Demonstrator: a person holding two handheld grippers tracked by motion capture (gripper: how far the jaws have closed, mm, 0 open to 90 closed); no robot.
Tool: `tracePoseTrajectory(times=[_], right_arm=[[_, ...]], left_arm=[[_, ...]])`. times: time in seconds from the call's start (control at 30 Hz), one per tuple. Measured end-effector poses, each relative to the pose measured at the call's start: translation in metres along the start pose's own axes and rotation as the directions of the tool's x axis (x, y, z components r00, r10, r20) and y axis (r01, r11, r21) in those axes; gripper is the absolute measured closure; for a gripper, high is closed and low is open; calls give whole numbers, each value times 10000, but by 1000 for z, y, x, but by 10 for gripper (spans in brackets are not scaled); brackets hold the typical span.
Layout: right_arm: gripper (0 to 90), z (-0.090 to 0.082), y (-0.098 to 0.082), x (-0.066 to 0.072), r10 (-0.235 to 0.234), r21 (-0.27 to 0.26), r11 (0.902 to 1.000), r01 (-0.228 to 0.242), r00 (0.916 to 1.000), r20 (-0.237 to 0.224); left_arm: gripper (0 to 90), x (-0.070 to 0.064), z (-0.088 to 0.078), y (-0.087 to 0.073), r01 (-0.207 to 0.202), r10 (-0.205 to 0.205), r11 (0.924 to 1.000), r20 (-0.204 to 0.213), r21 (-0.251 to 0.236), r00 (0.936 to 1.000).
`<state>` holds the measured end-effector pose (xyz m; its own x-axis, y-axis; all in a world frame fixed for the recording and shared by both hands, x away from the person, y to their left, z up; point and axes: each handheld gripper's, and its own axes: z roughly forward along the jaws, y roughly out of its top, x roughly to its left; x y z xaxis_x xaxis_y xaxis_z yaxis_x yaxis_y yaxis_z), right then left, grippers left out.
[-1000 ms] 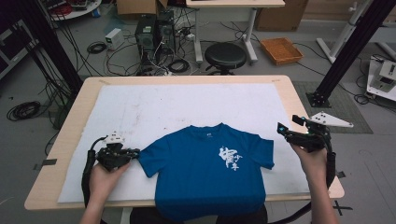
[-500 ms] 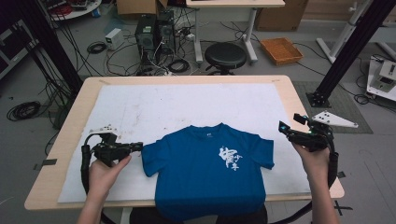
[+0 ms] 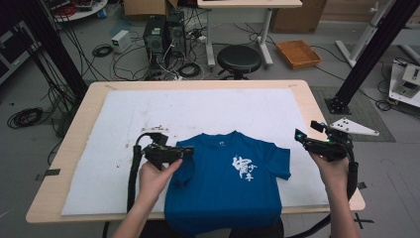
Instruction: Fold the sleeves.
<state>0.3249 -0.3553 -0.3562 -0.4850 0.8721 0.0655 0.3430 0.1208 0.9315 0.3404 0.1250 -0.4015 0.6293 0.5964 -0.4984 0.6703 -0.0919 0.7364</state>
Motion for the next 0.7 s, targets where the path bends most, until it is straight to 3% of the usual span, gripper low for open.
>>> tracePoseTrajectory(times=[0.1, 0.13, 0.23, 0.27, 0.3, 0.33, 0.5, 0.6, 0.63, 0.67, 0.7], right_arm=[[266, 0, -2, -1, 38, 79, 10000, -38, 10000, -7], [267, 0, -2, -1, 46, 100, 9999, -46, 10000, 16], [268, -1, -4, -4, 213, 189, 9996, -214, 9998, 61], [269, -1, -5, -5, 271, 232, 9994, -273, 9996, 91], [270, -1, -6, -6, 302, 260, 9992, -305, 9995, 99], [284, -1, -7, -7, 337, 295, 9990, -340, 9994, 121], [342, 3, -11, -8, 614, 744, 9953, -618, 9981, 70], [389, 8, -15, -11, 824, 1017, 9914, -821, 9966, 11], [416, 9, -16, -12, 876, 1119, 9899, -872, 9962, 13], [424, 11, -19, -13, 943, 1316, 9868, -943, 9955, 68], [441, 14, -22, -14, 1049, 1548, 9822, -1065, 9943, 183]], left_arm=[[879, -1, 19, 0, -296, 295, 9995, 35, 109, 9996], [873, -1, 25, 0, -628, 628, 9980, 94, -10, 9980], [739, 0, 26, 0, -1138, 1153, 9917, 226, -599, 9931], [690, 1, 22, -1, -1404, 1424, 9863, 172, -871, 9897], [651, 1, 22, -1, -1404, 1424, 9863, 172, -871, 9897], [636, 3, 12, -1, -1823, 1838, 9751, 4, -1261, 9830], [510, 17, -20, -6, -2571, 2418, 9483, -1013, -1859, 9650], [454, 30, -44, -12, -3057, 2624, 9290, -2111, -2086, 9416], [448, 34, -52, -14, -3237, 2682, 9215, -2510, -2146, 9301], [432, 34, -52, -14, -3237, 2682, 9215, -2510, -2146, 9301], [420, 39, -61, -17, -3403, 2703, 9131, -2914, -2247, 9176]])
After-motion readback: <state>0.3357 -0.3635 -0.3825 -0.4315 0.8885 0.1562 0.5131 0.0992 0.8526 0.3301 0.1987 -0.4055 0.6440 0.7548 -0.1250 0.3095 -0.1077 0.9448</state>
